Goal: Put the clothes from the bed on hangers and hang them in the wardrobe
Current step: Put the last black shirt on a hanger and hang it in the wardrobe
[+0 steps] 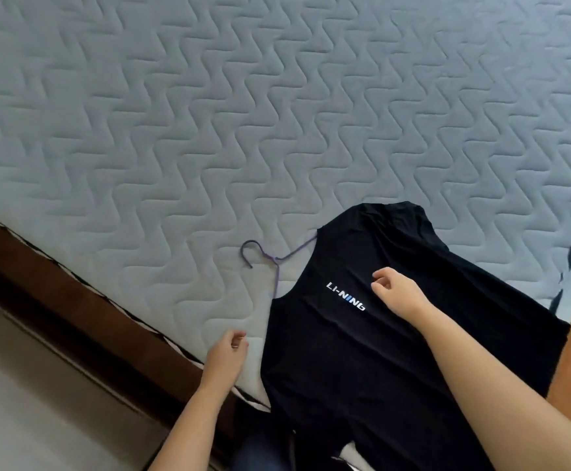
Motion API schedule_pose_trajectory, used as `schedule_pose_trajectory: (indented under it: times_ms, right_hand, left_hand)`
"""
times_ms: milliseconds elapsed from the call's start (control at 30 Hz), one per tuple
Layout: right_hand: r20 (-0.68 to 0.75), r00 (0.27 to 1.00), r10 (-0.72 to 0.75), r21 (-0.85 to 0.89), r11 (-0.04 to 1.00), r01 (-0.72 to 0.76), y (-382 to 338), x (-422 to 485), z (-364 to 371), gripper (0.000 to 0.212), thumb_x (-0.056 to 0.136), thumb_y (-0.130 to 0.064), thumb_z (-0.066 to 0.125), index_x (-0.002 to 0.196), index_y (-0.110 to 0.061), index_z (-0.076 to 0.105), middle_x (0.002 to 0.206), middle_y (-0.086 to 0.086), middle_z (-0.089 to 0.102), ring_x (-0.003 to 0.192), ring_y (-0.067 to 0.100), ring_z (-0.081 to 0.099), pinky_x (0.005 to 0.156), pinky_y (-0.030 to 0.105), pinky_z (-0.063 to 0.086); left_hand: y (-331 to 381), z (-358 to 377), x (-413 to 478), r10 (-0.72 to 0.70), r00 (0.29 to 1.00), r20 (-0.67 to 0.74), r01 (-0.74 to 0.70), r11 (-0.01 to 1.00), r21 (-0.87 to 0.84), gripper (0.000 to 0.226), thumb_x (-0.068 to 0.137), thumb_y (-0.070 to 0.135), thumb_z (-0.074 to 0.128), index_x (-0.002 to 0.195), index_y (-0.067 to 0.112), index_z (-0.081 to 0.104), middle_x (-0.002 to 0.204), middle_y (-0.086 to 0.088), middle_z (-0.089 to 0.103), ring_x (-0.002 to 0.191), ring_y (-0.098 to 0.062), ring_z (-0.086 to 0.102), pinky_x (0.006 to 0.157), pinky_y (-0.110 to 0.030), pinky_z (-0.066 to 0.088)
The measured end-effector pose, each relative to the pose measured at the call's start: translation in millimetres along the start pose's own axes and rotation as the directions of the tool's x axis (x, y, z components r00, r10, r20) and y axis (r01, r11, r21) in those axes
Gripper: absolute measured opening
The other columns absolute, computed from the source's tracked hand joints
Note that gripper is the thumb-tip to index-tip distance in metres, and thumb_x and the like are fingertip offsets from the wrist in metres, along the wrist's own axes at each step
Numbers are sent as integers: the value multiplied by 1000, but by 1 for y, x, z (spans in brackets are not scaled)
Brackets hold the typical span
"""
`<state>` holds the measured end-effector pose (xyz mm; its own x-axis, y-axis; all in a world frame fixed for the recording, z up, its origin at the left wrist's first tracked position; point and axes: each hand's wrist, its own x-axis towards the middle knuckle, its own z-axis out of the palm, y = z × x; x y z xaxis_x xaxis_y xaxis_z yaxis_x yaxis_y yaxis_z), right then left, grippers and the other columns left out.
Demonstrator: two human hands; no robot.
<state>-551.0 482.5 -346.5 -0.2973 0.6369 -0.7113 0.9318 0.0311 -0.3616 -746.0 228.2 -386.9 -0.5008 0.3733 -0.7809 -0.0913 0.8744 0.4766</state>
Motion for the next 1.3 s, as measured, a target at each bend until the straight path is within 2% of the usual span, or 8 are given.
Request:
schedule_pose_trajectory:
  times_ms: [133,300,400,700,767,933,1167,1300]
  right_hand:
    - [-53,994,-100,-114,989,94,-32,65,-1,40,92,-19,48,131,-11,46,126,8,54,117,22,52,98,33,43]
    - [-117,950,-289,-378,897,227,-56,133,1,40,91,-17,47,130,-9,44,129,10,48,120,27,43,92,38,42]
    - [-81,927,-365,-509,815,276,-63,168,2,39,90,-17,49,128,-9,47,129,11,48,117,30,45,91,38,39]
    - [60,928,-368,-744,603,287,-66,204,-6,25,82,-10,48,106,-10,51,111,7,52,105,29,46,91,37,33]
    - [59,940,-337,-751,605,264,-63,203,-7,23,83,-10,47,105,-10,52,110,7,52,104,29,46,93,37,33]
    - [15,931,-365,-727,635,261,-51,191,-3,19,81,-10,50,98,-6,58,105,11,54,101,30,48,88,38,34]
    - [-203,903,-379,-628,758,177,-16,138,-10,9,73,-2,61,81,-3,60,81,14,60,77,34,55,76,43,43]
    - [-269,902,-336,-563,815,136,1,92,-17,13,76,-4,60,88,-4,62,86,12,61,84,33,56,80,42,42]
  left_hand:
    - [17,7,48,22,998,66,-27,997,73,10,89,16,52,96,23,52,95,-2,60,93,-20,59,79,-25,40]
    - [31,29,83,50,985,163,-67,993,100,20,92,22,49,110,19,56,100,2,58,92,-12,57,77,-18,39]
    - [34,38,96,57,984,168,-78,989,122,19,92,26,48,108,21,55,97,6,60,83,-3,56,64,-9,40]
    - [34,48,100,71,988,136,-104,963,250,5,88,24,53,87,26,48,75,10,55,64,-4,52,57,-12,41]
    - [36,50,101,68,989,131,-107,941,321,8,88,29,53,85,24,47,70,9,52,62,-7,50,57,-18,38]
    - [46,59,97,99,991,85,-129,848,515,15,90,33,47,86,19,49,84,4,50,78,-15,52,66,-24,37]
    - [47,58,74,-31,994,102,-9,927,374,26,86,27,51,67,23,34,66,8,45,60,-10,43,53,-24,32]
    - [43,55,47,-94,981,171,56,975,214,10,85,24,55,83,18,47,78,5,53,77,-16,51,67,-24,36]
